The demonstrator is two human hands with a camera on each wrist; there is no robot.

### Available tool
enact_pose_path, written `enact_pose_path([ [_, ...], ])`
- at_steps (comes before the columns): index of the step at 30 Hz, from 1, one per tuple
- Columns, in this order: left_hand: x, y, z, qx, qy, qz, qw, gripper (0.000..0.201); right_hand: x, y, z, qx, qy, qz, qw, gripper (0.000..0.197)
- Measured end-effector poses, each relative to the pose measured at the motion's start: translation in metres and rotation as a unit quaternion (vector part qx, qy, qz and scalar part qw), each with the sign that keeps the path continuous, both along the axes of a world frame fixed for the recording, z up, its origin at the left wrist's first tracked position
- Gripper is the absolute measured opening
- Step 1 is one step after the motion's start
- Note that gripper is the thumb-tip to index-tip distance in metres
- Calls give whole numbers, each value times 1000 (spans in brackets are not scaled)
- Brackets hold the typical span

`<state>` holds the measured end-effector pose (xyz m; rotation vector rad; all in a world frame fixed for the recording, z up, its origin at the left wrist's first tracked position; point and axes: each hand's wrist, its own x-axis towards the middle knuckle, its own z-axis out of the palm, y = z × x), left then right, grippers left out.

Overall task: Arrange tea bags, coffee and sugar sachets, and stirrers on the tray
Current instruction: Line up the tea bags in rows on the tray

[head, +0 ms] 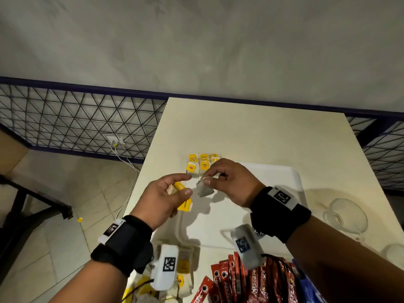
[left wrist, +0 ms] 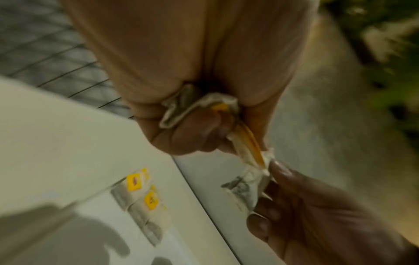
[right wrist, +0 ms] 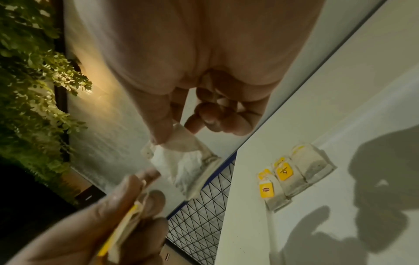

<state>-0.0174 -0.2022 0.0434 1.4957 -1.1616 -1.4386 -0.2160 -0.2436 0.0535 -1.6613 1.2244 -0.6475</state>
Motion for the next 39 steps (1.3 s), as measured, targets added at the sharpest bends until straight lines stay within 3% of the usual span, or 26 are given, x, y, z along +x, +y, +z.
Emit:
enact_pose_path([
  [3, -7, -7, 14, -77, -85, -50, 992, 18, 1, -1, 3, -12, 13, 12, 1000, 21],
  [5, -12, -11, 17, -102, -122, -59, 986, 9, 5, -1, 3, -19, -25, -9, 999, 20],
  [9, -9, -20, 11, -99, -135, -40, 985, 15, 6, -1, -2, -4, -86, -46, 995, 18],
  [13, -7, -26, 4, -99, -236, -85, 963, 13, 3, -8, -10, 14, -82, -63, 994, 16],
  [16, 1, -27, -5, -80, -213, -63, 972, 7, -9, -24, -33, 48, -103, -154, 981, 17],
  [21, 20, -25, -18, -57, -210, -81, 973, 10, -29, -50, -95, 105, -16, -239, 965, 17],
  [27, 33, -28, -24, -36, -210, -85, 973, 3, -25, -64, -131, 151, 86, -218, 960, 6],
  [34, 39, -28, -29, -19, -202, -80, 976, 3, -18, -72, -131, 118, 187, -197, 955, 10],
  [39, 40, -27, -34, -16, -204, -74, 976, 5, -16, -73, -131, 127, 177, -233, 948, 9],
])
